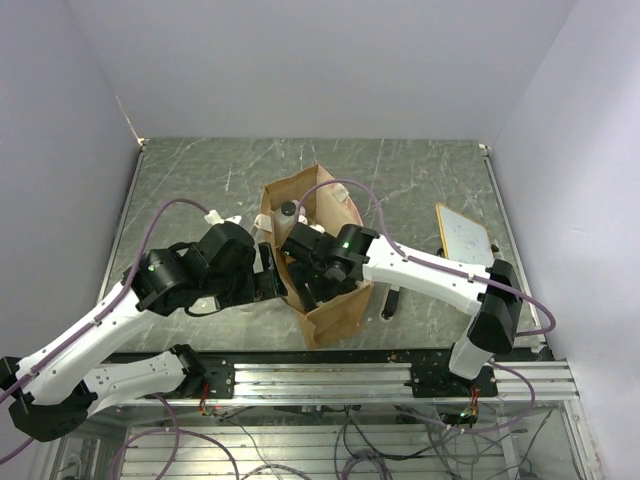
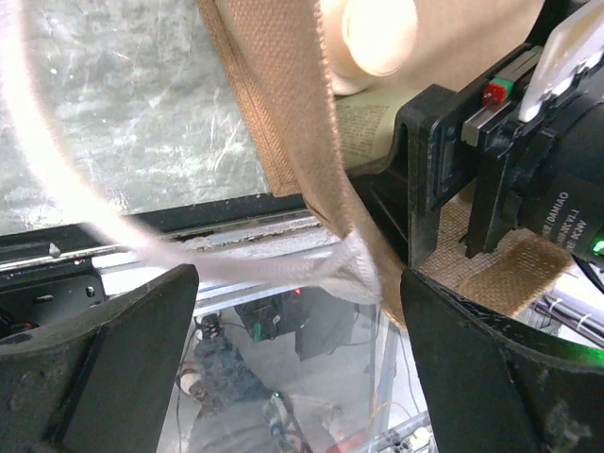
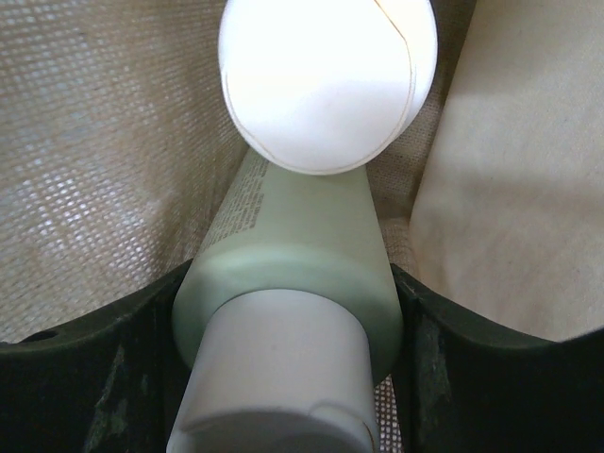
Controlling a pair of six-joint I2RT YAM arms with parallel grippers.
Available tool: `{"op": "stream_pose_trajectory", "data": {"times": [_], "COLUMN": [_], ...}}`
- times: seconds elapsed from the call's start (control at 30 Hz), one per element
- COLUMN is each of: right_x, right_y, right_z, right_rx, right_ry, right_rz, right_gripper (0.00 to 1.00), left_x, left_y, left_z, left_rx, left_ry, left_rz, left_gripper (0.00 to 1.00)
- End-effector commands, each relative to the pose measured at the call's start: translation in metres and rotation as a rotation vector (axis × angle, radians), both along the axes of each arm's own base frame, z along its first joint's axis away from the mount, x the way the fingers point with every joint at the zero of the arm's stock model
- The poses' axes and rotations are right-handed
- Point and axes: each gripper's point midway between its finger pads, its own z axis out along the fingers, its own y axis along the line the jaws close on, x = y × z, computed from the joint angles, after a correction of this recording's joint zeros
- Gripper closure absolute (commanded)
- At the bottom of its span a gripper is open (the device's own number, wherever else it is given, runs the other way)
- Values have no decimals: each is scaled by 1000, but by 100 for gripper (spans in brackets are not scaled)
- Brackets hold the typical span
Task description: Take the personal care products out of the canvas bag
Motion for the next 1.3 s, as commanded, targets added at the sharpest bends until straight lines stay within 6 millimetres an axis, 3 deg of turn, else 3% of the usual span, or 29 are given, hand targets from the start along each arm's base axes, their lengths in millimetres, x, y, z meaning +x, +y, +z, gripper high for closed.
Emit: {"op": "stream_pose_trajectory", "data": {"times": [0.0,0.2,0.37,0.93,1.1,1.27], "right_x": [9,10,18,74,85,109], "right_y": [19,18,16,-8,-10,-25], "right_z": [46,63,88,157,192,238], "right_rx": [165,278,396,705,820,939], "right_ry": [-53,2,34,106,95,40], "right_rz": [2,-38,-89,-186,-190,-207], "right_gripper": [100,100,100,100,100,100], "left_x": [10,16,16,24,32,40], "left_y": [7,5,6,15,15,16], "left_z": [24,34,35,57,65,73], "left_rx": [-10,-50,-50,-34,-30,-10], "left_ry": [-88,-123,-124,-195,-230,-266], "left_rz": [43,65,67,97,111,123], "left_gripper": [1,1,1,1,1,1]}}
